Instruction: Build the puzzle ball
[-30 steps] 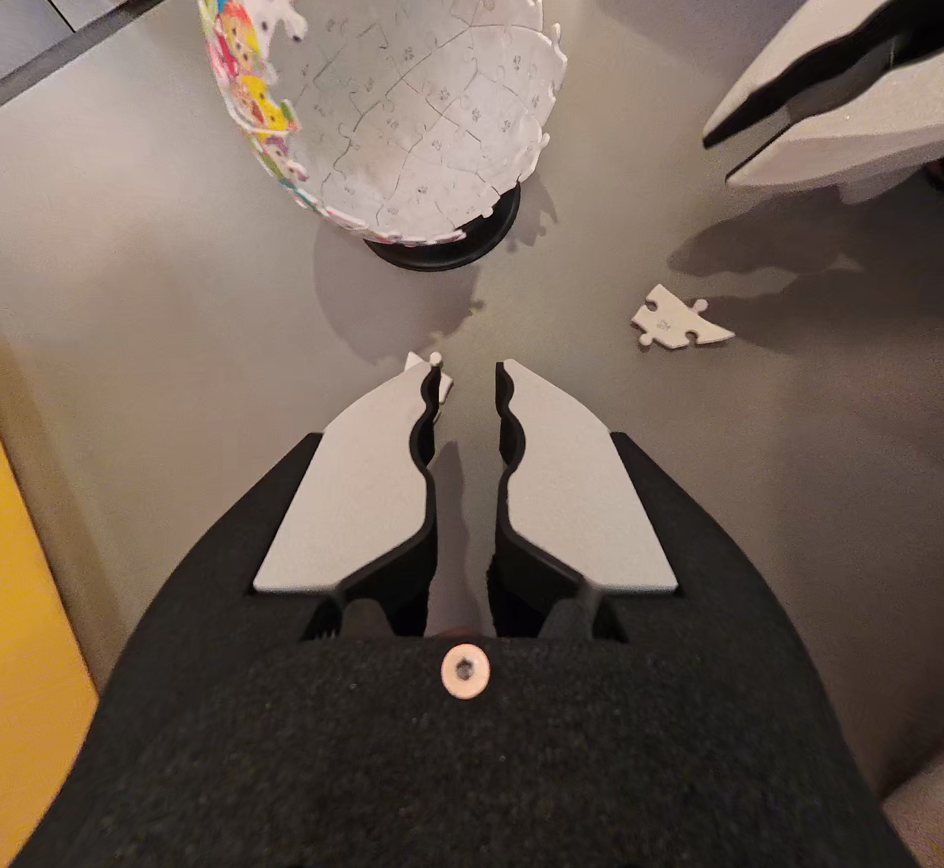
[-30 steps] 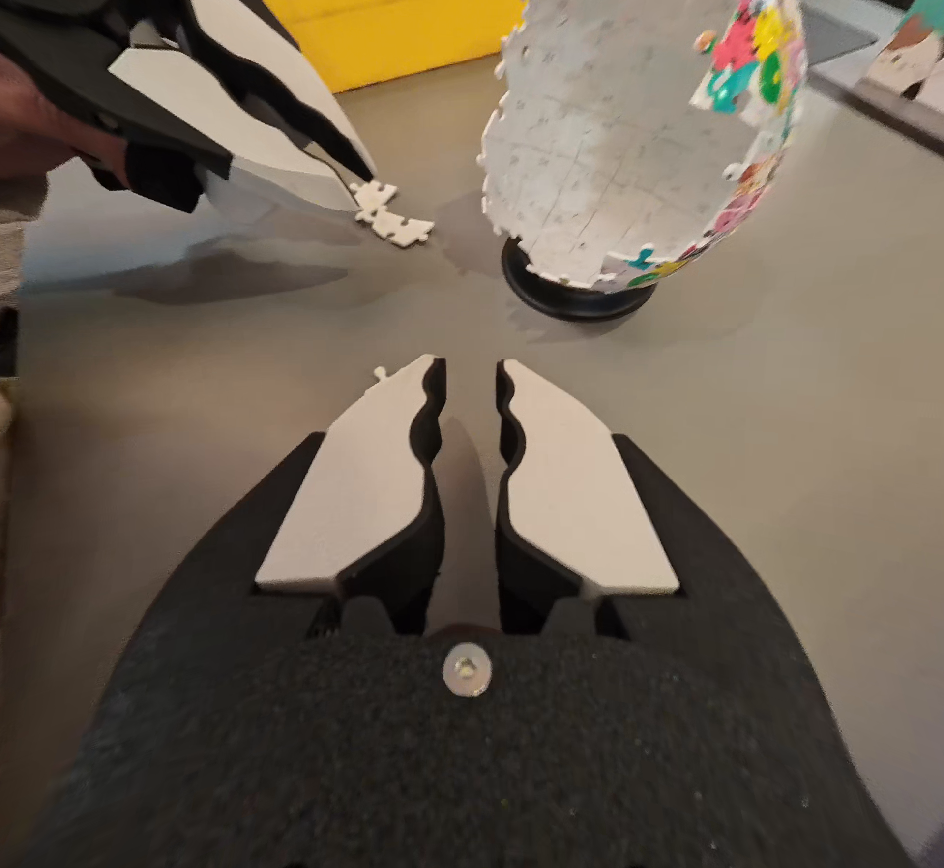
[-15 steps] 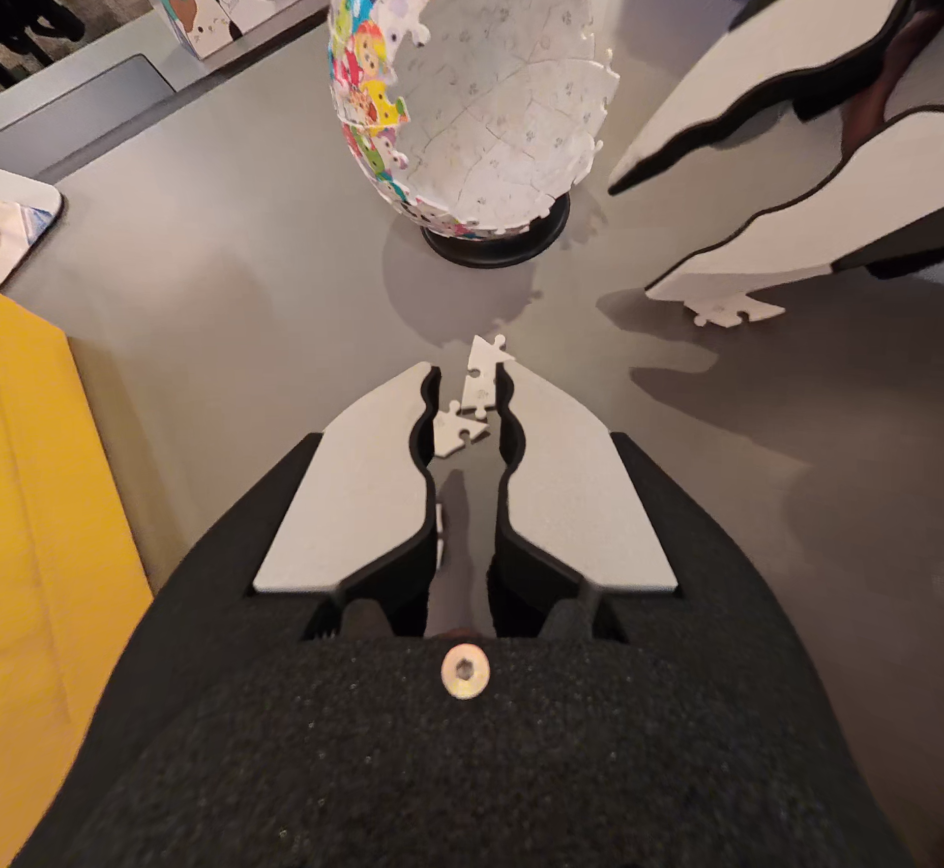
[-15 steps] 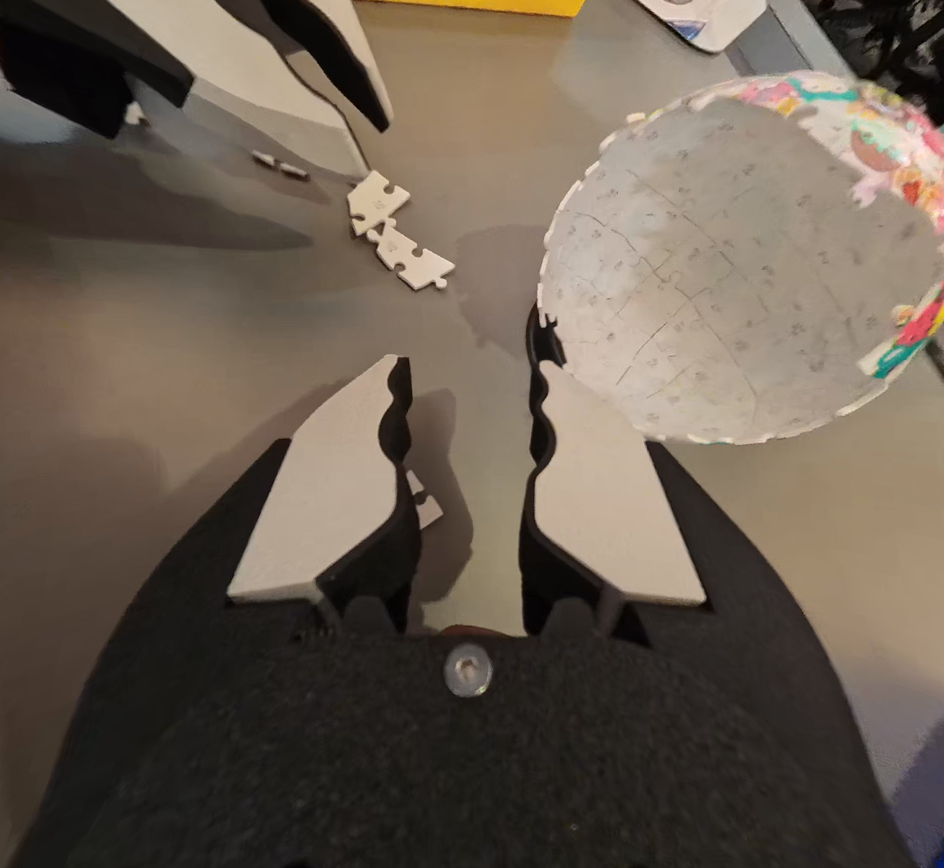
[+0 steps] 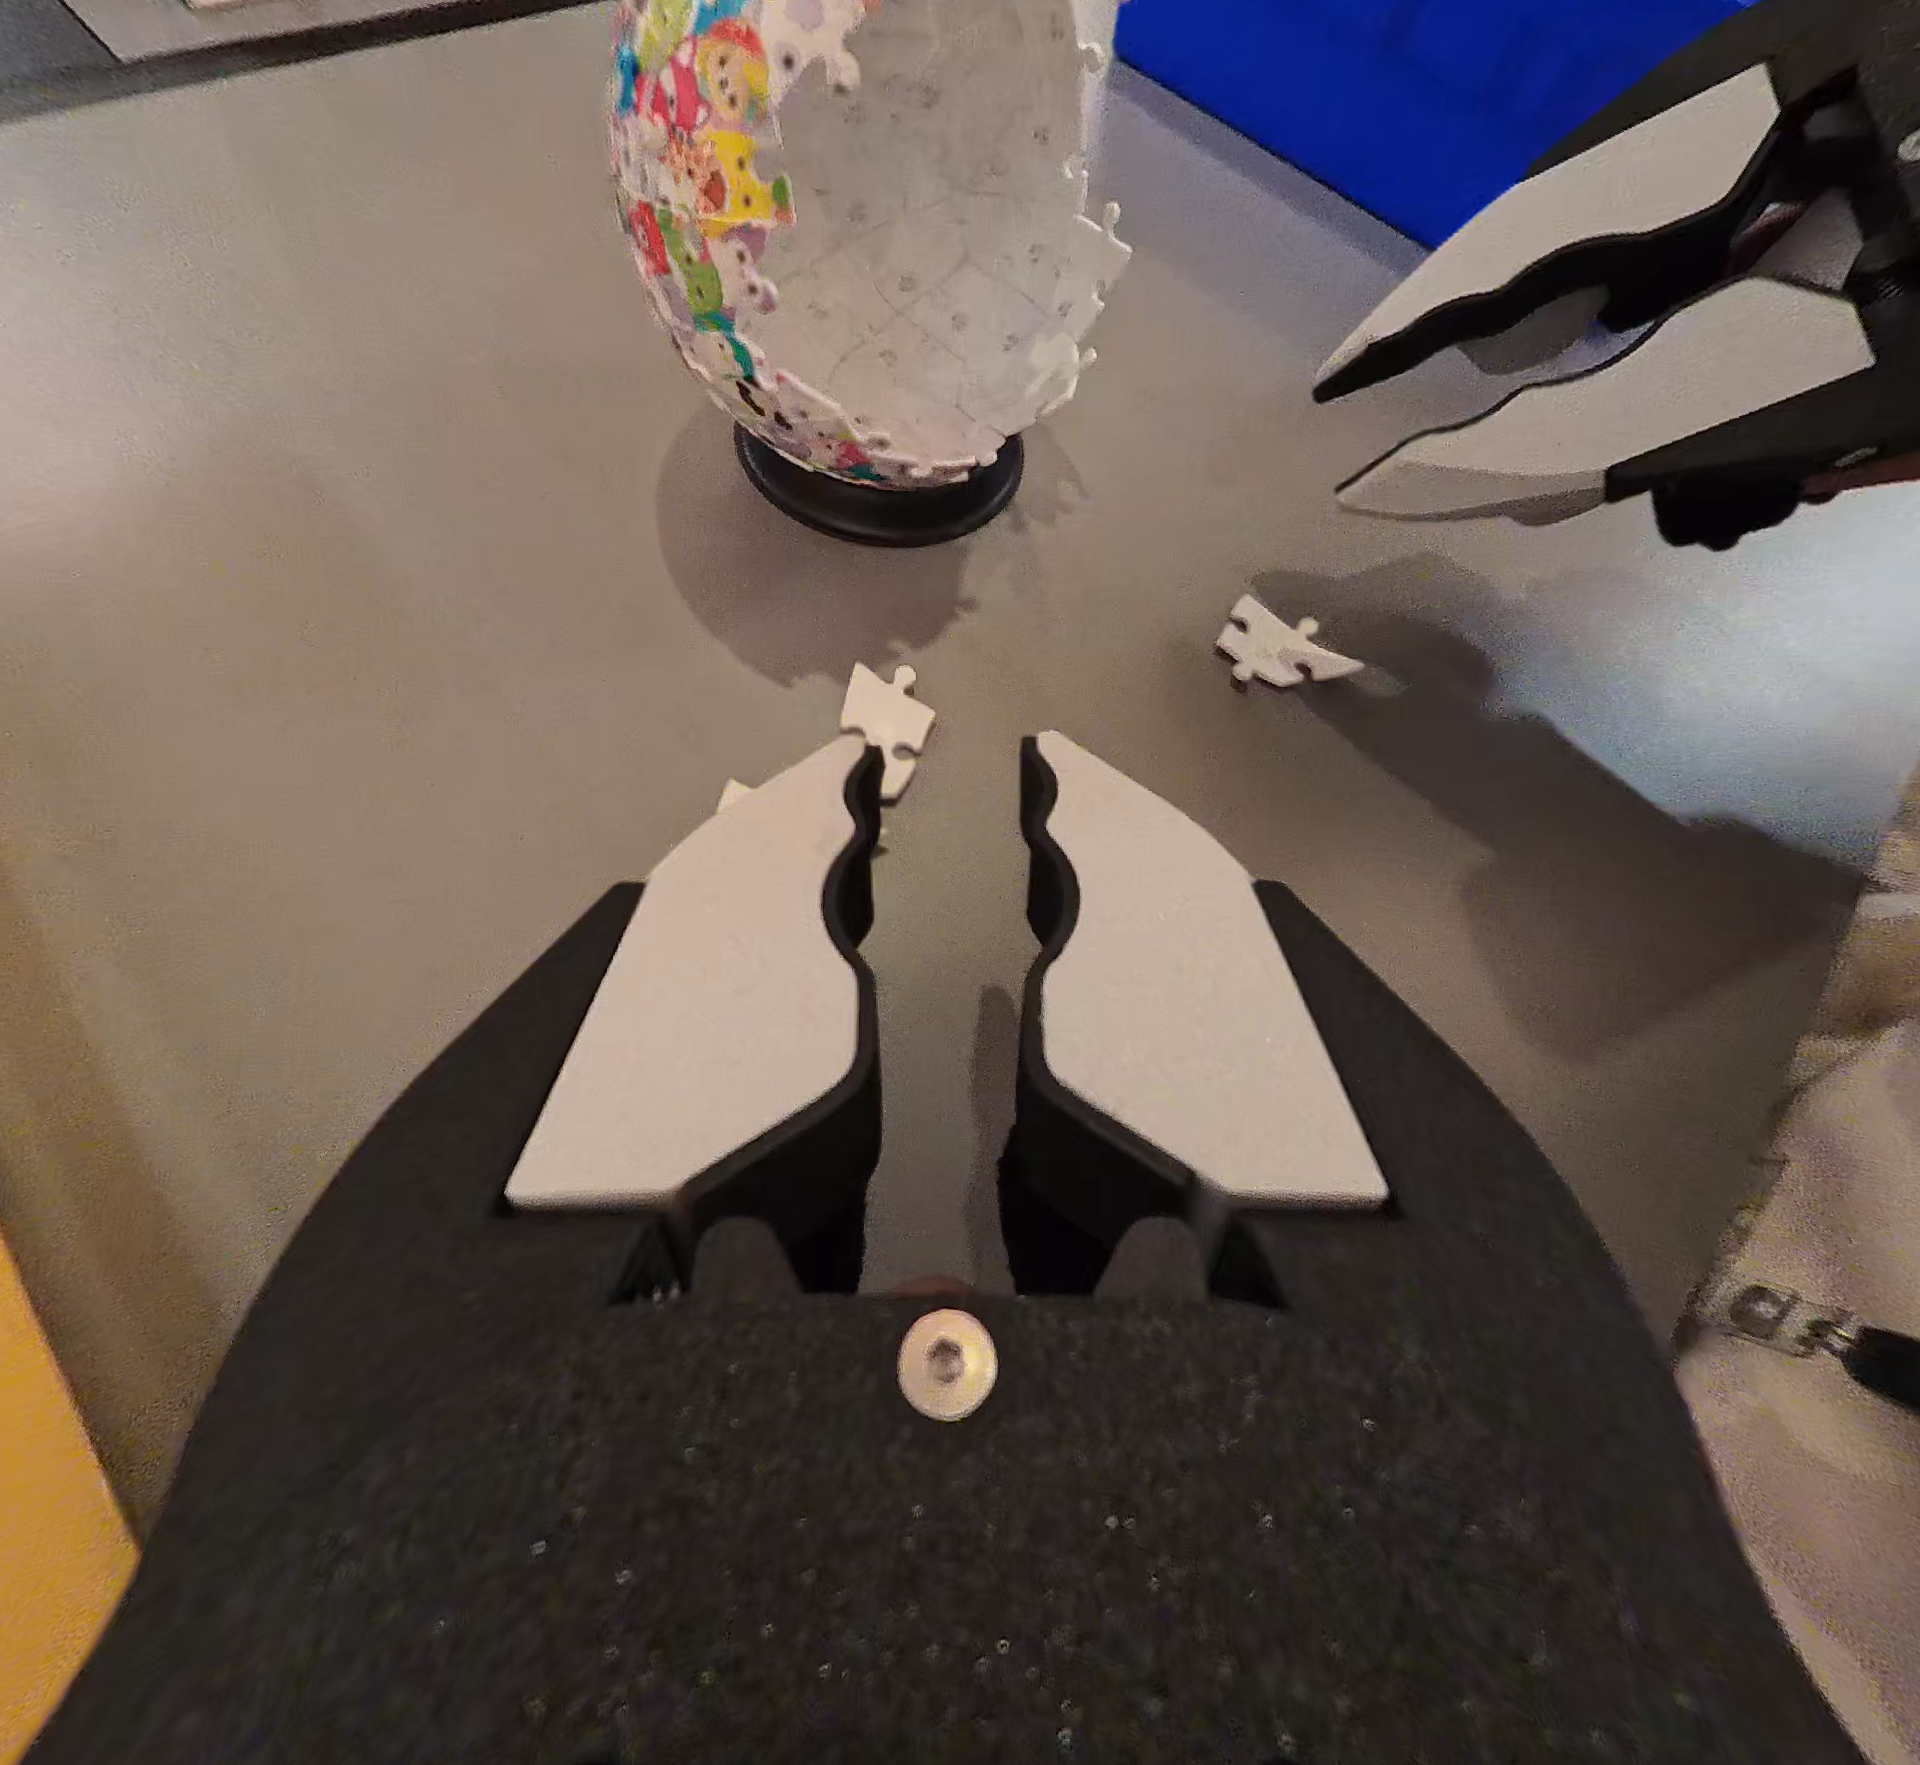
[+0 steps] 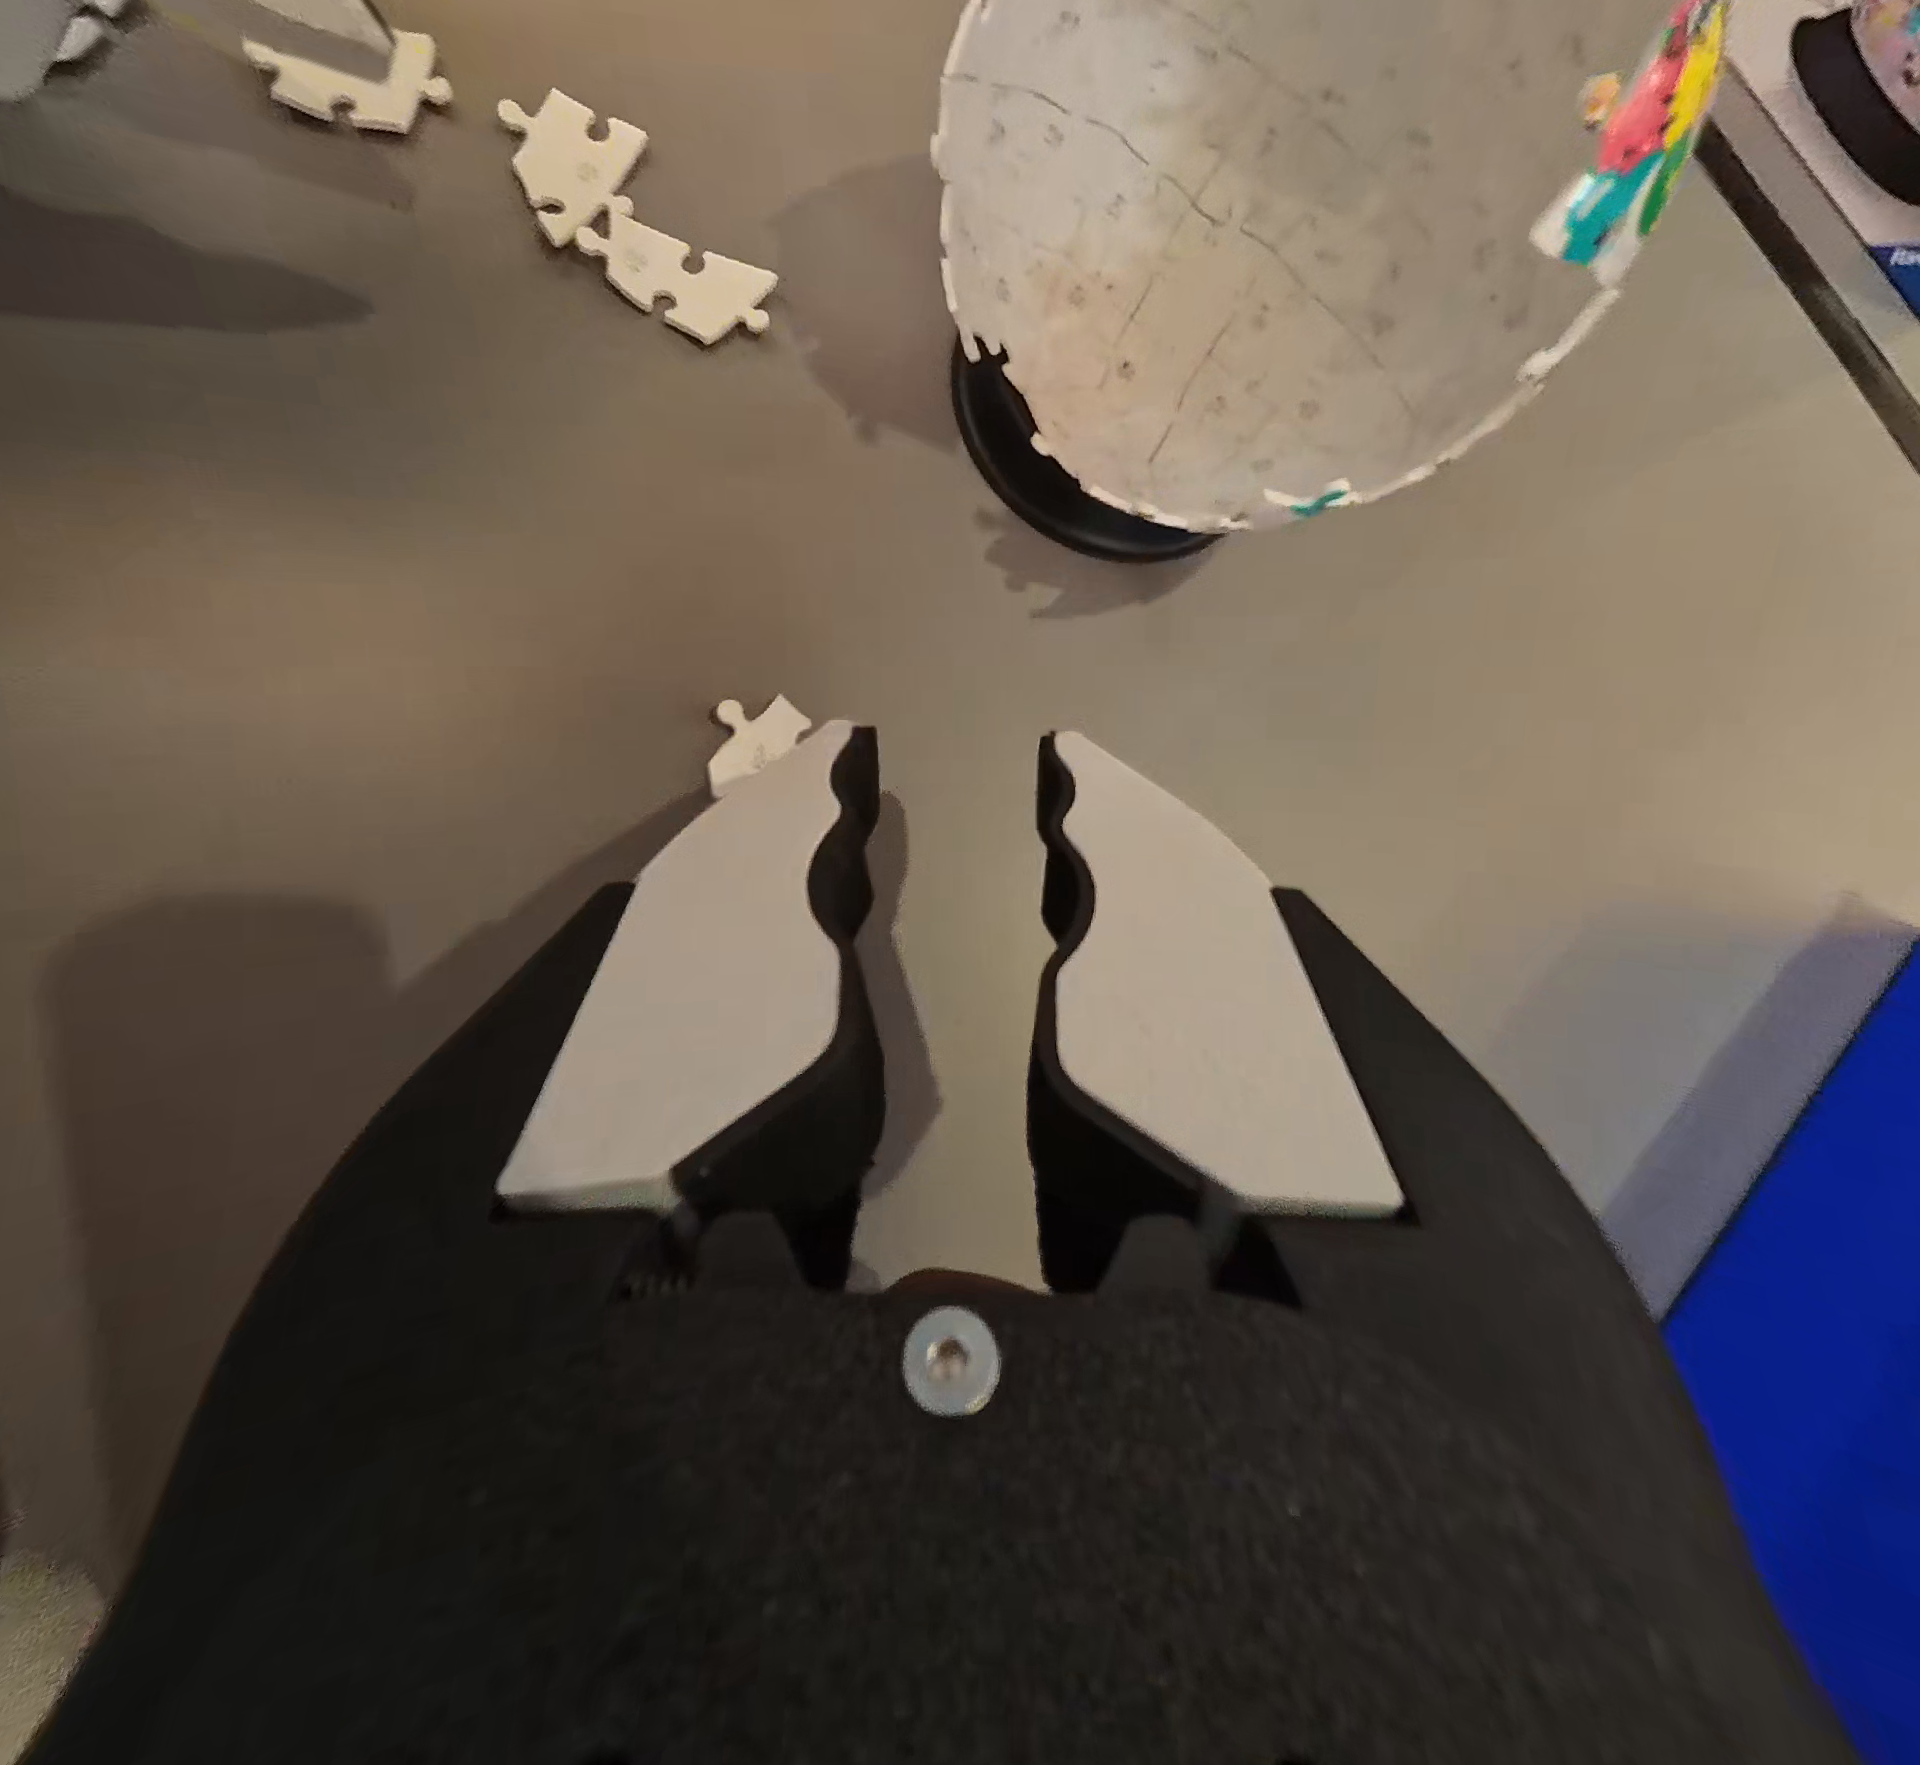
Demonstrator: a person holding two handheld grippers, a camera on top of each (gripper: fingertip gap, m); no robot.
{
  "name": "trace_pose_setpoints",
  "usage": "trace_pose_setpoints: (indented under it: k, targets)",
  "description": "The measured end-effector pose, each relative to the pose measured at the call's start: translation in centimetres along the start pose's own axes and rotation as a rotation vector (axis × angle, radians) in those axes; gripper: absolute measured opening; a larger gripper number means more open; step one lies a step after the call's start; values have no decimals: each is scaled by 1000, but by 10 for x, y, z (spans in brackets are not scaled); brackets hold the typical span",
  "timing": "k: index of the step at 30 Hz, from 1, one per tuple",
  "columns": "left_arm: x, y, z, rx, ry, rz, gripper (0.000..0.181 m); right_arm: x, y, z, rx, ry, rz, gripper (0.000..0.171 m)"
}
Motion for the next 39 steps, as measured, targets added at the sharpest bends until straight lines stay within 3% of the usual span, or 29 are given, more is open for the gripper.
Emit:
trace_pose_setpoints:
  k: [10, 18, 25, 39]
  targets:
    - [16, -6, -7, 103, 72, 85, 27, 9, 2, -12, -154, 68, 31, 24]
    - [20, -3, 4, 10, 130, 69, 29, 16, 2, -25, -228, 108, 7, 24]
    - [29, -17, -3, 58, 170, 150, 29, 19, -1, -35, -210, 123, -23, 24]
    - [25, -20, -23, 43, 127, 134, 29, 18, 1, -33, -201, 166, -57, 24]
Point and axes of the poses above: each gripper's, where its closed fingertips meet, x back along the fingers, y out of its underside, z = x × y across the jaws, the point moved 4 cm from there along x, back along the fingers, and after that the axes turned 5 degrees about -x, right-handed, at the moved point
